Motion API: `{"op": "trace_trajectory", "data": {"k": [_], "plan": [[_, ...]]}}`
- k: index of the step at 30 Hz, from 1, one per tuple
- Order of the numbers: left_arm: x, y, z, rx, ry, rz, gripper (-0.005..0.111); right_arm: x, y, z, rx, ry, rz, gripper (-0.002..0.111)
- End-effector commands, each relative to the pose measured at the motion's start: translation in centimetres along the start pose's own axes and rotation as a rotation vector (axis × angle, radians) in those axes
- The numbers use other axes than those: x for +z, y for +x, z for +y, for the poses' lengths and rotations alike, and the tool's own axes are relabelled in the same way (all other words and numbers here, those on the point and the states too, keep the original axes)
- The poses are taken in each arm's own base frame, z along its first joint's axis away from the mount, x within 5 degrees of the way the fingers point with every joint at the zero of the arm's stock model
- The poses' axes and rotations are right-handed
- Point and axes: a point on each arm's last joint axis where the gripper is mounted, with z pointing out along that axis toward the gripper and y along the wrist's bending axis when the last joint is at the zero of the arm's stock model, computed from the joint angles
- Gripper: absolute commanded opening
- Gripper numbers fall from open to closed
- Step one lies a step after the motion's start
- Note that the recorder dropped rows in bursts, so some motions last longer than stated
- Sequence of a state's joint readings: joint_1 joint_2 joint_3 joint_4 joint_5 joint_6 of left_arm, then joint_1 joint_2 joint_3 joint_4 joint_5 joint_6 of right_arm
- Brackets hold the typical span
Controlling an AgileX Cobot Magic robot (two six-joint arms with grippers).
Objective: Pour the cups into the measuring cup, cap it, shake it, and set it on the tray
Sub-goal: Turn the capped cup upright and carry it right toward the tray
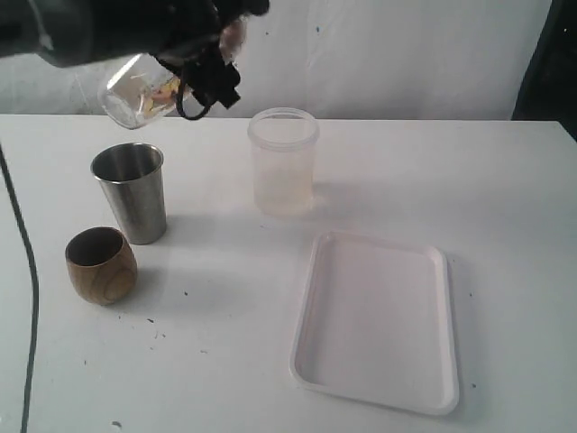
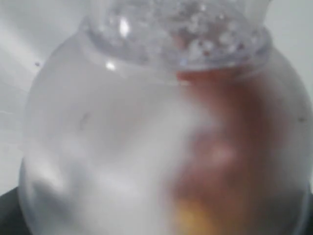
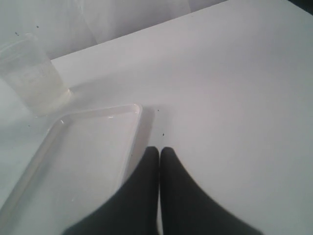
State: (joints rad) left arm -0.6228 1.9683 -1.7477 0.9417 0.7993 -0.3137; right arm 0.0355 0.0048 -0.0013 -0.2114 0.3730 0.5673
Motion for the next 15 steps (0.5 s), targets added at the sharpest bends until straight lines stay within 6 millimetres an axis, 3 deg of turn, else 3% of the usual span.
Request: {"op": "trace_trajectory", "data": {"k": [1,8,12,15], "plan": [[-2.6,0.0,4.9,-0.368,0.170,-0.102,0.000,0.0,0.0,0.0,0.009,-0.004,-0.003,0.000],[-5.3,0.1,8.7,-0.731,0.443,-0.218,0.000,0.0,0.0,0.0,0.009,-0.004,-0.003,0.000],[-6.4,-0.8,8.5,-0.849,0.582,-0.319,0.000,0.0,0.0,0.0,0.009,-0.004,-0.003,0.000],[-6.7,-0.3,8.1,-0.964,0.612,-0.393,0.000,0.0,0.0,0.0,0.009,-0.004,-0.003,0.000]]}}
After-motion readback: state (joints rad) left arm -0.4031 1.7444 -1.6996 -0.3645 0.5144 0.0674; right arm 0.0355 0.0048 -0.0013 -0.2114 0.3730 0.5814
